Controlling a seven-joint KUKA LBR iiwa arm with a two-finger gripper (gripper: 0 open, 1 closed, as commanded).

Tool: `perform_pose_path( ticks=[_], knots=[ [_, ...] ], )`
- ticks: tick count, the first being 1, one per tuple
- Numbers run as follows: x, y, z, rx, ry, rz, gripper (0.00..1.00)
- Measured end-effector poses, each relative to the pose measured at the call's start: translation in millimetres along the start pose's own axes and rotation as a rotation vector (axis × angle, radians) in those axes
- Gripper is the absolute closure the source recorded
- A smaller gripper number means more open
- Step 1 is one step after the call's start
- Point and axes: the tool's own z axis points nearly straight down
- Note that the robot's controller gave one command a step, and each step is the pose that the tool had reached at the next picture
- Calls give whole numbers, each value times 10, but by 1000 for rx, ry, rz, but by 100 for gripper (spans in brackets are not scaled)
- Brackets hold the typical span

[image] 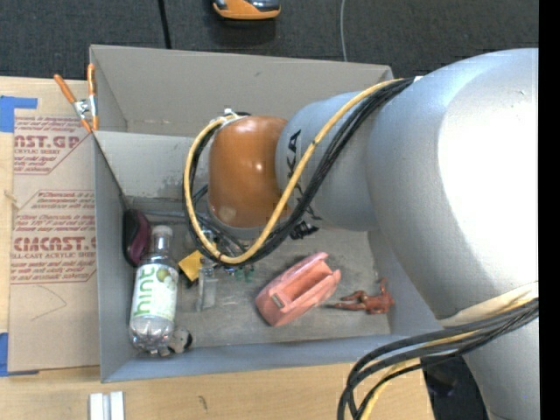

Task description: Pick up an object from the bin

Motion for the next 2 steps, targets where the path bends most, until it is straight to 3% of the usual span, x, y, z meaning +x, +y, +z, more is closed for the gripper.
perform_pose_path(
  ticks=[1, 2],
  knots=[
    [-20, -46, 211, 2, 4, -25, 100],
    [-20, -46, 211, 1, 4, -25, 100]
  ],
)
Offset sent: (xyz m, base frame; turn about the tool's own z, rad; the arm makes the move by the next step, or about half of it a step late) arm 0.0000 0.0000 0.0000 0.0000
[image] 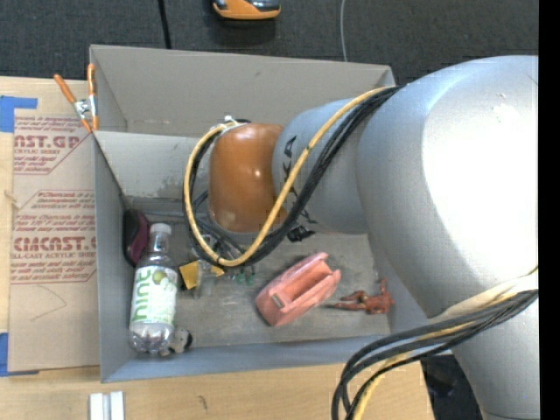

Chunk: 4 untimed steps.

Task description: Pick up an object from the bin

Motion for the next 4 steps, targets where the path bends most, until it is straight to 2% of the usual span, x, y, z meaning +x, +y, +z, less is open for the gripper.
perform_pose_path(
  ticks=[1, 2, 3, 4],
  knots=[
    [280, -133, -1203, -1, -1, 48, 100],
    [280, -133, -1203, -1, -1, 48, 100],
    [120, 169, -939, 1, -11, -149, 100],
    [-52, 274, -567, -3, -3, -343, 100]
  ],
)
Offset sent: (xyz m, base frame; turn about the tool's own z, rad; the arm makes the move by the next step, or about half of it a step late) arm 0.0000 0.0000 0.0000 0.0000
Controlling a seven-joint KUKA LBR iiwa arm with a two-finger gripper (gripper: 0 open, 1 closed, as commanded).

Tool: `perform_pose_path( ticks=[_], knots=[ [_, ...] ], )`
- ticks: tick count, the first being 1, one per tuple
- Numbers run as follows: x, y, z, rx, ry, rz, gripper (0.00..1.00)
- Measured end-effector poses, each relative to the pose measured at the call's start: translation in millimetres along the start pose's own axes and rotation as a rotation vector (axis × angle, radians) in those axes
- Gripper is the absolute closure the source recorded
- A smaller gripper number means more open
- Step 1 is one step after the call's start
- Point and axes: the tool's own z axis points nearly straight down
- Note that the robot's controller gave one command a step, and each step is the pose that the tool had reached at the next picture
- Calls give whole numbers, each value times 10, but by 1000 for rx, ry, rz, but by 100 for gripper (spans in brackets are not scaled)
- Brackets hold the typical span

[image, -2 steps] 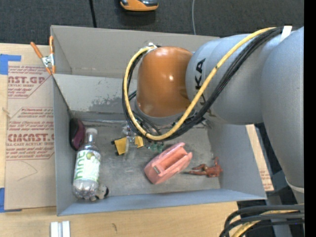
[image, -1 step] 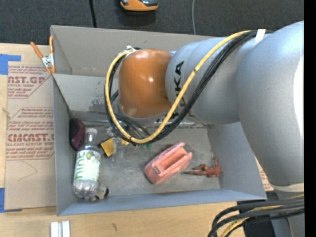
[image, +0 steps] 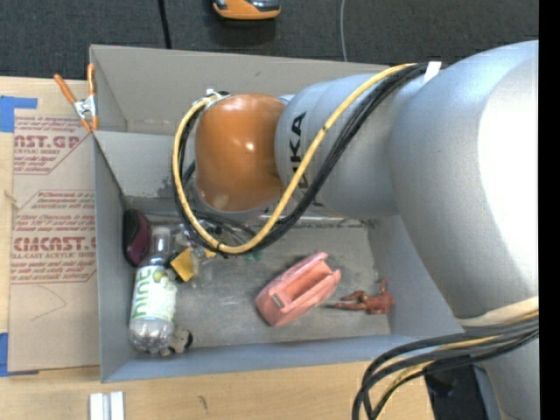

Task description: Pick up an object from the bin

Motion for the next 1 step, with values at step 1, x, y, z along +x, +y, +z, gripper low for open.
perform_pose_path(
  ticks=[1],
  knots=[
    [653, -520, -1438, 3, -1, 247, 100]
  ],
)
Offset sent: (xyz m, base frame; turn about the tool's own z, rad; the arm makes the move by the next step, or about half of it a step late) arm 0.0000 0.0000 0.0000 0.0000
